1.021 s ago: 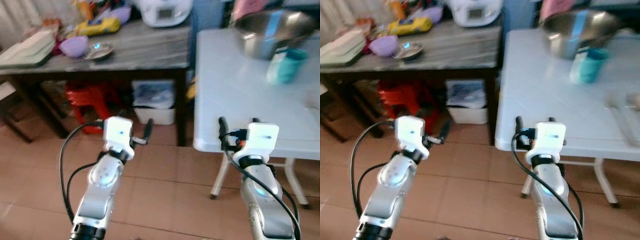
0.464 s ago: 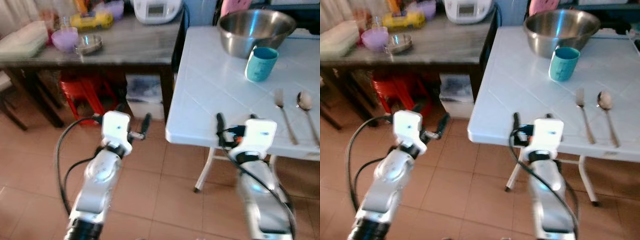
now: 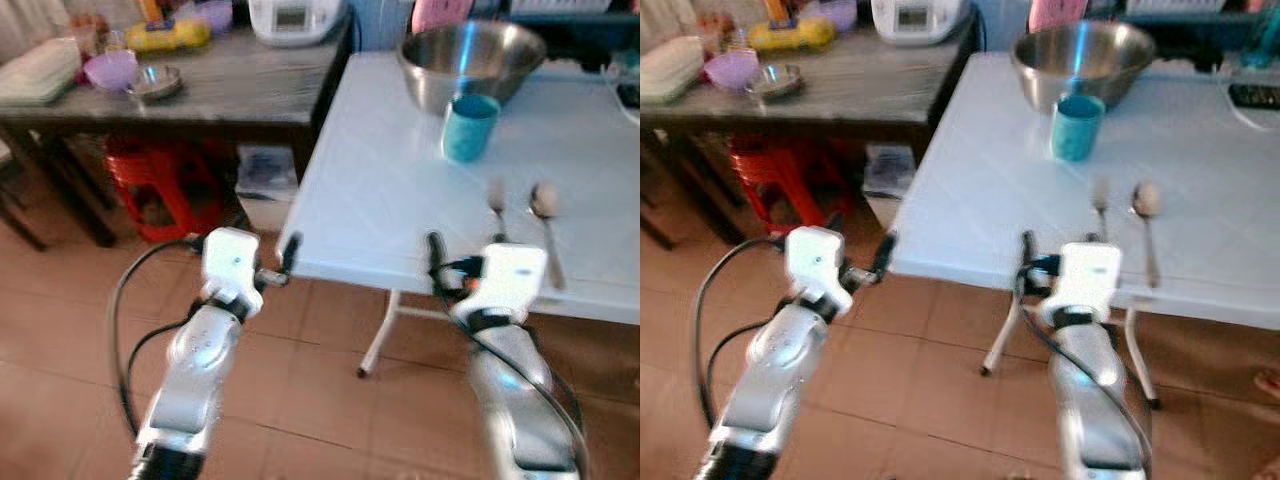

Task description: Setting the table

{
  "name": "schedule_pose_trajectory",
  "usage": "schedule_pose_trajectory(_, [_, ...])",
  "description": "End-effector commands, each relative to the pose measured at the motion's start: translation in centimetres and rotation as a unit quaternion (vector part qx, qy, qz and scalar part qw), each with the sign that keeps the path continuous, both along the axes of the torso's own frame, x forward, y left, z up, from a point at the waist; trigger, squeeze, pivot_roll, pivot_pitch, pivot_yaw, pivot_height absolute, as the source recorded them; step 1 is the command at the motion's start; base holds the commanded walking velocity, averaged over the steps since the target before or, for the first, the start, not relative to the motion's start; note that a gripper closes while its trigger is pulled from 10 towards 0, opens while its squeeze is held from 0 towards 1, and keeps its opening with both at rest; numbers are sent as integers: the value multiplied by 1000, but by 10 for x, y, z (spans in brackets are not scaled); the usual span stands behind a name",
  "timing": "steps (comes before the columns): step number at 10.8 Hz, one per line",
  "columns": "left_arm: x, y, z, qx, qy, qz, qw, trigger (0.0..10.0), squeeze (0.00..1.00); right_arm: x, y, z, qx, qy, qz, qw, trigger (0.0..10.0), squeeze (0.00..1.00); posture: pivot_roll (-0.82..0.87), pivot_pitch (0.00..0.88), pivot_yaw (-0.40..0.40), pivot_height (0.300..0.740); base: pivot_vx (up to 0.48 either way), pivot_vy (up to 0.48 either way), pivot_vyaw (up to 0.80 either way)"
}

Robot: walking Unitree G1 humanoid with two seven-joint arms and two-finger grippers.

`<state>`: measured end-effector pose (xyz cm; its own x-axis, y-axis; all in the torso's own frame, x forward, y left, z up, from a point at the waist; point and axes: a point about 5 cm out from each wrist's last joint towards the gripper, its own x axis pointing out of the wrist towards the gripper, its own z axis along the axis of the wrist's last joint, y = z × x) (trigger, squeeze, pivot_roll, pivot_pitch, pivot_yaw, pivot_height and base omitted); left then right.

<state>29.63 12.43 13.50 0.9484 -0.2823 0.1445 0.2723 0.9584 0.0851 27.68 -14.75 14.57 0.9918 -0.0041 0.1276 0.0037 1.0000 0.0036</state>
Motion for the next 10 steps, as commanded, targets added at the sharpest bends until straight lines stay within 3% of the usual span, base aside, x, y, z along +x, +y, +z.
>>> schedule_pose_trajectory(1, [0, -1, 3, -5, -2, -4, 1000, 10000, 0, -1, -4, 3, -5, -5, -8, 1000, 10000, 0, -118, 130, 144, 740, 0, -368, 0])
schedule_pose_trajectory(2, [0, -1, 3, -5, -2, -5, 1000, 10000, 0, -1, -4, 2, -5, -4, -9, 1000, 10000, 0, -118, 130, 145, 740, 0, -364, 0])
schedule_pose_trajectory(10, [-3, -11, 4, -20, -4, -55, 998, 10000, 0, -4, -3, 3, -6, -7, -7, 1000, 10000, 0, -133, 137, 152, 740, 0, 0, 0])
